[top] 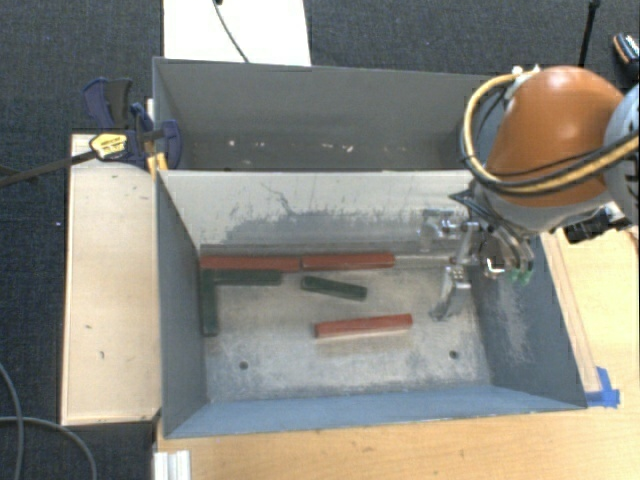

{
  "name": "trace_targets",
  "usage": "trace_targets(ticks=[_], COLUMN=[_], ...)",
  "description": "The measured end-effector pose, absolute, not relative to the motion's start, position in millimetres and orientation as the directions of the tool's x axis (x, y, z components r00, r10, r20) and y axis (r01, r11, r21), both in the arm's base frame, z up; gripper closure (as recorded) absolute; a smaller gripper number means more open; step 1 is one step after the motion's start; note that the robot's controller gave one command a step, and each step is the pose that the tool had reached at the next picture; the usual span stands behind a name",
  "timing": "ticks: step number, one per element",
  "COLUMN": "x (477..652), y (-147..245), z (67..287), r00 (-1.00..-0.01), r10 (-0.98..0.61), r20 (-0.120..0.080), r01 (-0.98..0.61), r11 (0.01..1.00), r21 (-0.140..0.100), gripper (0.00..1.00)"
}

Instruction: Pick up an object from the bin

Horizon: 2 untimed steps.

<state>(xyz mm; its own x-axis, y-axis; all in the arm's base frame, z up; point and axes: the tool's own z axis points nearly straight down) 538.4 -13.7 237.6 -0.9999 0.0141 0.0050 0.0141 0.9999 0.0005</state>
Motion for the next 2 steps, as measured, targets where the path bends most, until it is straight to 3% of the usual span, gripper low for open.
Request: trace_targets(ticks=[1,2], x=[553.8,573.3], y=[8,37], z=[108,70], r00=[-0.948,-0.883], r10=[-0.317,-0.469], r20=[0.003,-0.005], r01=[-0.317,-0.469], r11=[0.948,0.883], r21=[0.002,0.000], gripper=[0.00,0.00])
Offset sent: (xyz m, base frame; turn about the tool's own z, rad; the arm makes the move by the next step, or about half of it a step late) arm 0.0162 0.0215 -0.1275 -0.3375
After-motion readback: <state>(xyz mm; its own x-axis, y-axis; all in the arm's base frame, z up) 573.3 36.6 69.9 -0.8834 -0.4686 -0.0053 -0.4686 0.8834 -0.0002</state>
